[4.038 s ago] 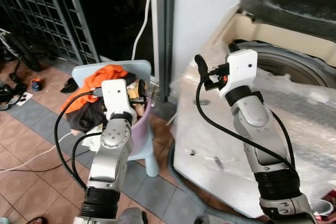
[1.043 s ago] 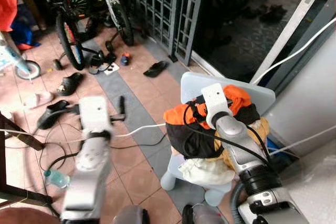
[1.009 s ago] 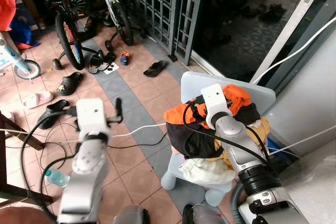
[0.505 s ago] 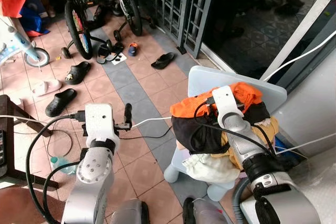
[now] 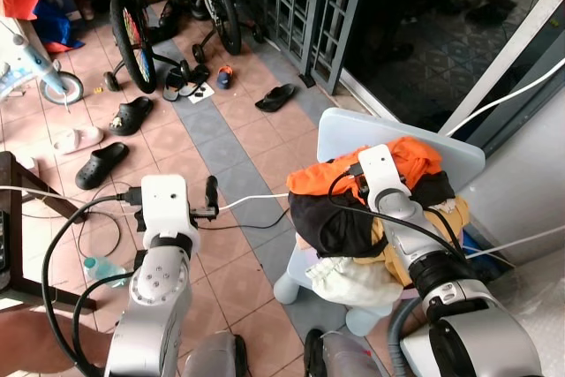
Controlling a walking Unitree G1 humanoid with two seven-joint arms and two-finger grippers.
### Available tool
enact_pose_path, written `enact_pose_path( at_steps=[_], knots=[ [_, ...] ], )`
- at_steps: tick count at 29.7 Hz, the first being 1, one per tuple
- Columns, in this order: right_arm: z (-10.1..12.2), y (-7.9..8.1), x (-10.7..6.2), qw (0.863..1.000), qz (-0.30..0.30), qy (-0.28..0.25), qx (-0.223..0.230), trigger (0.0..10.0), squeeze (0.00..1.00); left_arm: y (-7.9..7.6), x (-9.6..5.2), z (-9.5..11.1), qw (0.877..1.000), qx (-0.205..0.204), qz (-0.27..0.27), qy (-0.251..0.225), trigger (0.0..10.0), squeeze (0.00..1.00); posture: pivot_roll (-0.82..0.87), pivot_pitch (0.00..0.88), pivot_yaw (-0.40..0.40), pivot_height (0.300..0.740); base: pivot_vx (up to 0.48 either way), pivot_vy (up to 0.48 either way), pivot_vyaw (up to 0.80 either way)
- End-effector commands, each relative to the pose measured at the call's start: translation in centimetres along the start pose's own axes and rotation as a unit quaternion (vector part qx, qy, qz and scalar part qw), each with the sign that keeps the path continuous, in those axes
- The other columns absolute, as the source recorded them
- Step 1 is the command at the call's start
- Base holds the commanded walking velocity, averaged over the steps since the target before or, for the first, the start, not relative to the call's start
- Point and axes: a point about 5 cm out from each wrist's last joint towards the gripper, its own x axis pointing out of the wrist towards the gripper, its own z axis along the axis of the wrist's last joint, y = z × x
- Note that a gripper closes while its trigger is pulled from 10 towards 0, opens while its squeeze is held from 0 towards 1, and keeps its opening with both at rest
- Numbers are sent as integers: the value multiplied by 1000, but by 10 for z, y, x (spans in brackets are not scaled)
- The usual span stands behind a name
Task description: Clothes washing
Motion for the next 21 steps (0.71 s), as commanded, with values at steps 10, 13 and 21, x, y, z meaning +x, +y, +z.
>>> enact_pose_path(
  at_steps=[10, 13, 21],
  knots=[
    [-8, 1, -4, 1000, 26, -17, 1, 0, 0, -7, 8, 1, 1000, 8, -10, -4, 10000, 0, 36, 153, -22, 740, 0, 0, 0],
    [-9, 0, -5, 999, 27, -18, 3, 0, 0, -8, 8, 1, 1000, 7, -10, -4, 10000, 0, 36, 153, -22, 740, 0, 0, 0],
    [-5, -9, -12, 996, 33, -52, 57, 0, 0, -12, 8, 0, 1000, 0, -10, 0, 10000, 0, 15, 170, -31, 740, 0, 0, 0]
  ],
)
